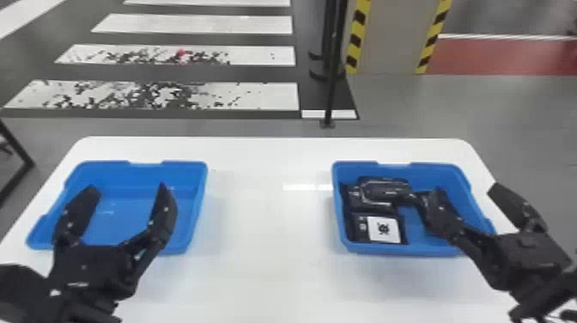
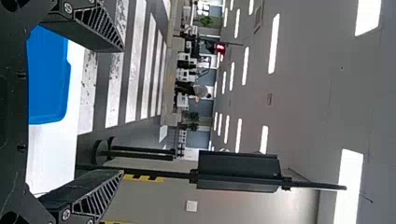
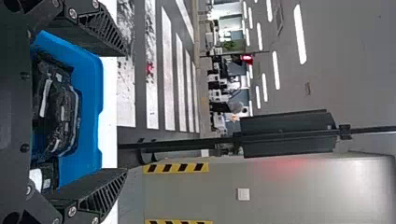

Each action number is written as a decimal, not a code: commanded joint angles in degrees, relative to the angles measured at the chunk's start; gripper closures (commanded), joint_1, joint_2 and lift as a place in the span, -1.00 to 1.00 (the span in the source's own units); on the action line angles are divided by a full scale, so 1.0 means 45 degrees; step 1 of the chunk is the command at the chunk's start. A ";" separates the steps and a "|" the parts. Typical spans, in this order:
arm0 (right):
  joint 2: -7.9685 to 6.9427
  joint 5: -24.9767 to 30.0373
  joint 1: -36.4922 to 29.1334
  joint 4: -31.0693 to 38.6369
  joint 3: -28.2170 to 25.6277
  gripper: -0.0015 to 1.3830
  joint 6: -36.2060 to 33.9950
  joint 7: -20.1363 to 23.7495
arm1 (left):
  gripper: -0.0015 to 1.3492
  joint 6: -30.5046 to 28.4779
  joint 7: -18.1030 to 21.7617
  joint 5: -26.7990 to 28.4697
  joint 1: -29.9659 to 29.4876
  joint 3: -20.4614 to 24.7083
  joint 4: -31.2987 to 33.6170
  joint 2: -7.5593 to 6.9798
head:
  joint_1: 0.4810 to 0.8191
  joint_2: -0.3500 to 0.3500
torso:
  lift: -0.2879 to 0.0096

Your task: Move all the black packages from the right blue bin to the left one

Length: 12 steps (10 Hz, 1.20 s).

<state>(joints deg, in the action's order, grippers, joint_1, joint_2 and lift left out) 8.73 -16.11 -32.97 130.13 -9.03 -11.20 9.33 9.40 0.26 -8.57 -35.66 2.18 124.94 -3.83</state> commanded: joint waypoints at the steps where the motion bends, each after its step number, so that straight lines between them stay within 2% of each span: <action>1: 0.0131 0.0000 0.1172 -0.0340 0.0025 -0.79 -0.2354 0.0290 | -0.84 0.0005 0.0001 -0.0026 0.0019 -0.0079 -0.0031 -0.0028 | 0.27 -0.04 | -0.01; 5: 0.0521 0.0000 0.4078 -0.2027 0.0203 -0.79 -0.7135 0.1286 | -0.84 0.0130 0.0001 -0.0152 0.0051 -0.0180 -0.0063 -0.0048 | 0.27 0.00 | -0.01; 7: 0.0677 0.0025 0.5078 -0.2684 0.0432 -0.79 -0.9042 0.1345 | -0.84 0.0130 0.0001 -0.0178 0.0113 -0.0257 -0.0188 -0.0087 | 0.27 0.00 | -0.01; 9: 0.0795 -0.0127 0.5734 -0.3652 0.0711 -0.79 -0.9729 0.1364 | -0.84 0.0192 0.0001 -0.0203 0.0144 -0.0282 -0.0219 -0.0087 | 0.27 0.01 | -0.01; 12: 0.0912 -0.0457 0.6359 -0.4746 0.0990 -0.79 -0.9854 0.1423 | -0.84 0.0255 0.0001 -0.0203 0.0176 -0.0358 -0.0281 -0.0107 | 0.27 0.02 | -0.01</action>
<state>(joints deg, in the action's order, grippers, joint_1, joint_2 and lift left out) 12.72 -17.80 -5.03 109.82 -4.90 -55.51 15.65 10.56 0.26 -9.48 -34.89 0.65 123.73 -4.30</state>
